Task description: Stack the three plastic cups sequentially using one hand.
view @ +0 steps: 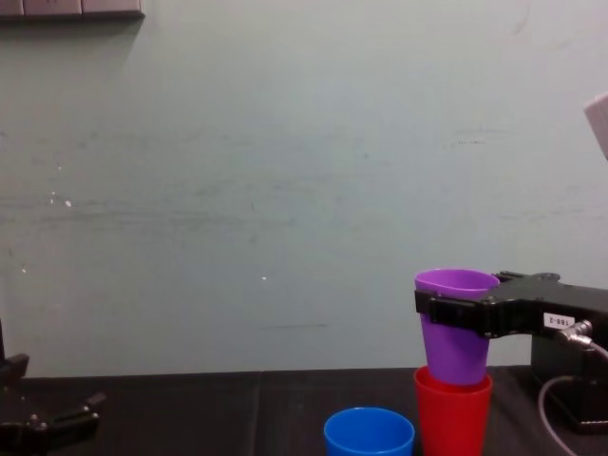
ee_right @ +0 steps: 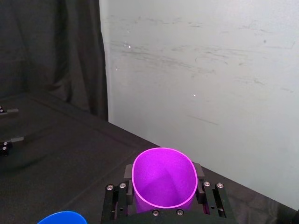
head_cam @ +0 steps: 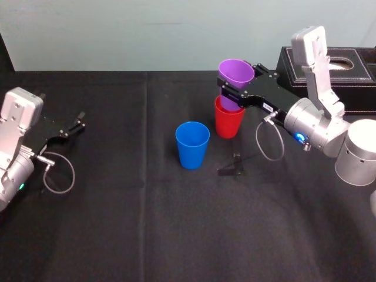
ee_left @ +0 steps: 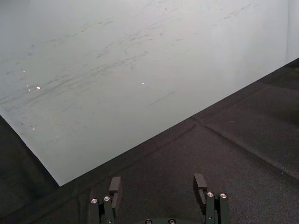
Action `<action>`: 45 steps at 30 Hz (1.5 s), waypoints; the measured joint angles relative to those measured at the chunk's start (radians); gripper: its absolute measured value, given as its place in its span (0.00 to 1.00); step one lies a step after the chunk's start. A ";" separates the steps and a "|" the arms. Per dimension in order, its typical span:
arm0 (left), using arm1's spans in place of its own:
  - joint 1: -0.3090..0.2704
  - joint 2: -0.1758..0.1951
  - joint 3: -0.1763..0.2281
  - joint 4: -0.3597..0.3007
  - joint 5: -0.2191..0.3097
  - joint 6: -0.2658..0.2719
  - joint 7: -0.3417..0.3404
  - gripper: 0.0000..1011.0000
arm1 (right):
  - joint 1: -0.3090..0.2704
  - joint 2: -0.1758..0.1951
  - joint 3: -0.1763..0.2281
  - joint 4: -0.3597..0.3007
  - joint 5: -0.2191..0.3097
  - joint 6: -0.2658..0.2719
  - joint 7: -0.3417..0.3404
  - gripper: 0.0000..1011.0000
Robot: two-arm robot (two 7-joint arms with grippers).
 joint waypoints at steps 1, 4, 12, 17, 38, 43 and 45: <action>0.000 0.000 0.000 0.000 0.000 0.000 0.000 0.99 | 0.000 0.000 0.000 0.001 -0.001 0.000 0.000 0.72; 0.000 0.000 0.000 0.000 0.000 0.000 0.000 0.99 | 0.000 -0.002 0.000 0.005 -0.004 -0.004 0.000 0.72; 0.000 0.000 0.000 0.000 0.000 0.000 0.000 0.99 | 0.002 -0.008 0.001 0.021 -0.009 -0.010 0.000 0.72; 0.000 0.000 0.000 0.000 0.000 0.000 0.000 0.99 | 0.004 -0.012 0.002 0.030 -0.011 -0.015 0.000 0.72; 0.000 0.000 0.000 0.000 0.000 0.000 0.000 0.99 | 0.011 -0.028 0.000 0.084 -0.015 -0.039 0.011 0.72; 0.000 0.000 0.000 0.000 0.000 0.000 0.000 0.99 | 0.014 -0.030 -0.001 0.096 -0.015 -0.042 0.016 0.72; 0.000 0.000 0.000 0.000 0.000 0.000 0.000 0.99 | 0.014 -0.031 -0.001 0.098 -0.015 -0.043 0.016 0.72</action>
